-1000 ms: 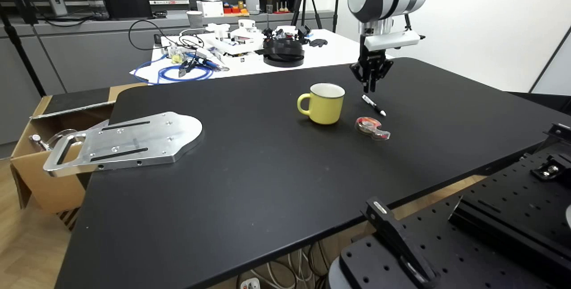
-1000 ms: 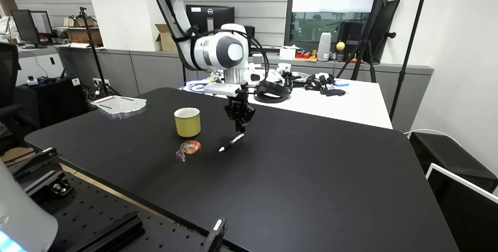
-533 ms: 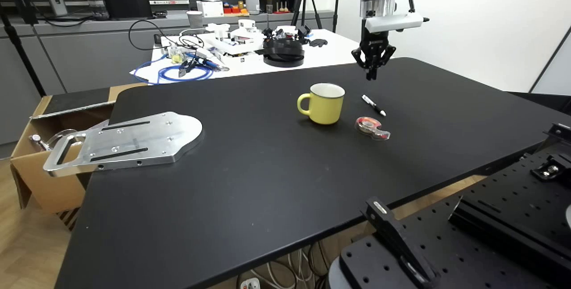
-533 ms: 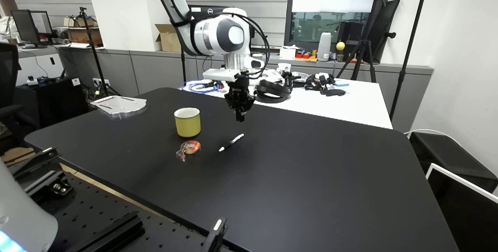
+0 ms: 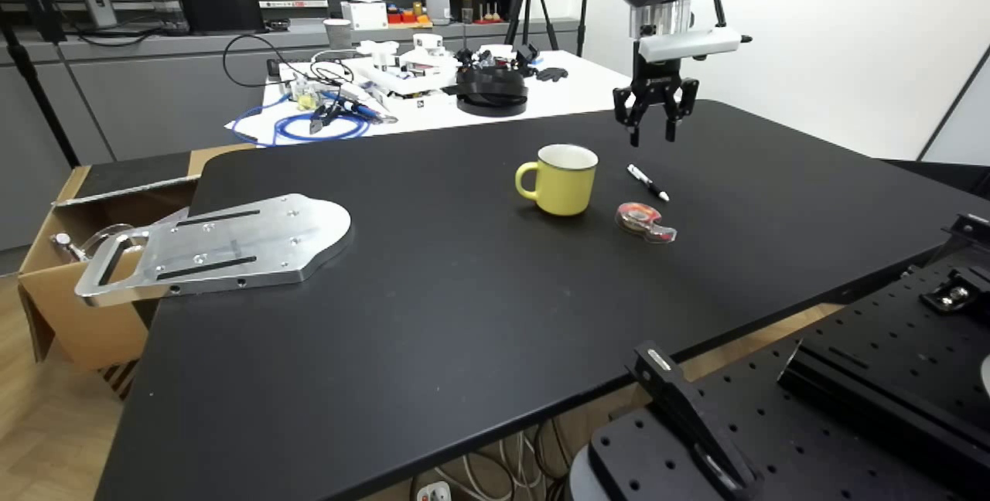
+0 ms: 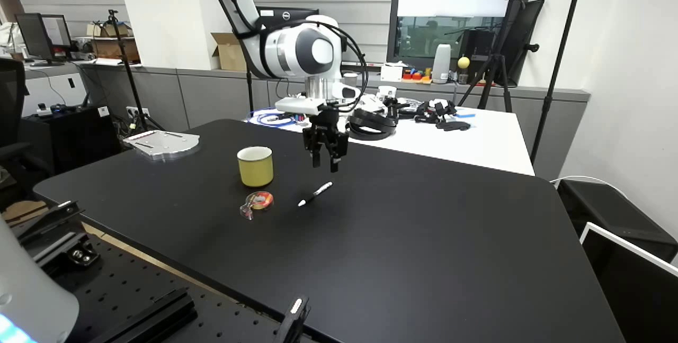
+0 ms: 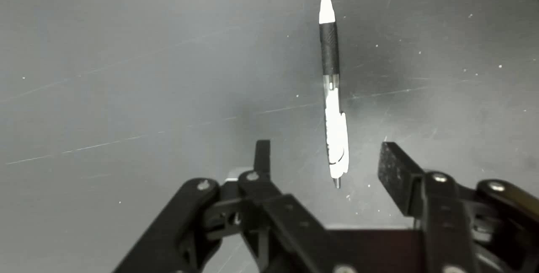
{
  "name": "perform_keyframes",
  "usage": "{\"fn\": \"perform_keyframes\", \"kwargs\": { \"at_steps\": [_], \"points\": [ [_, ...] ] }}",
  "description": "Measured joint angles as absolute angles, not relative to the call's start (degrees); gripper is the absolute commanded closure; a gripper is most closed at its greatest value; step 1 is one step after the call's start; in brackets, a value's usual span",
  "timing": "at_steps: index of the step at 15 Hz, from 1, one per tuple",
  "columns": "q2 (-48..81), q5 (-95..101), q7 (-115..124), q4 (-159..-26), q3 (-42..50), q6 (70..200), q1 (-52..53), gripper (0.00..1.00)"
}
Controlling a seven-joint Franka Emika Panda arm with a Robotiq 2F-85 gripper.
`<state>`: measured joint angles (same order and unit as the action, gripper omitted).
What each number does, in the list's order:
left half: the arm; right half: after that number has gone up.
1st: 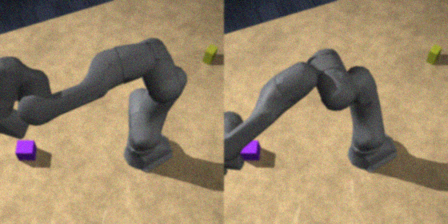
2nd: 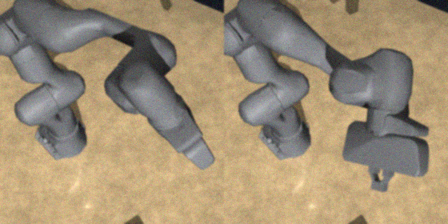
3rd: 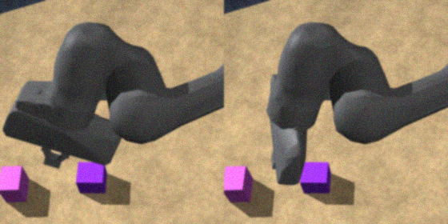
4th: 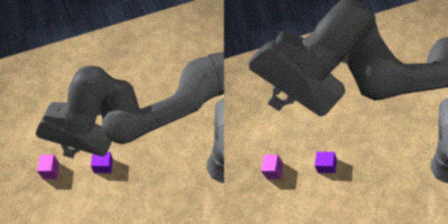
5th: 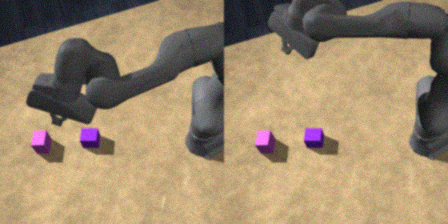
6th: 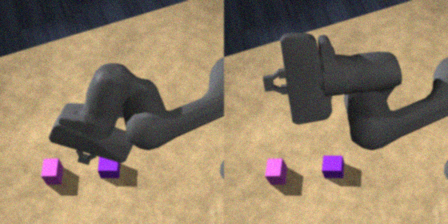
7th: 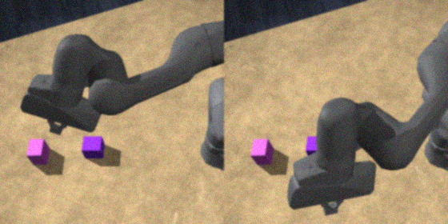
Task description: Put the pen in the mug
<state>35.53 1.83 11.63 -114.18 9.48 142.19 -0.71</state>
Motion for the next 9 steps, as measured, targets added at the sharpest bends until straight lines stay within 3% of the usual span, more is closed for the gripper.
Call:
{"fn": "perform_keyframes", "kwargs": {
  "at_steps": [9],
  "points": [
    [38.1,0.9,11.6,-116.0,8.9,149.4,-1.2,0.00]
  ]
}}
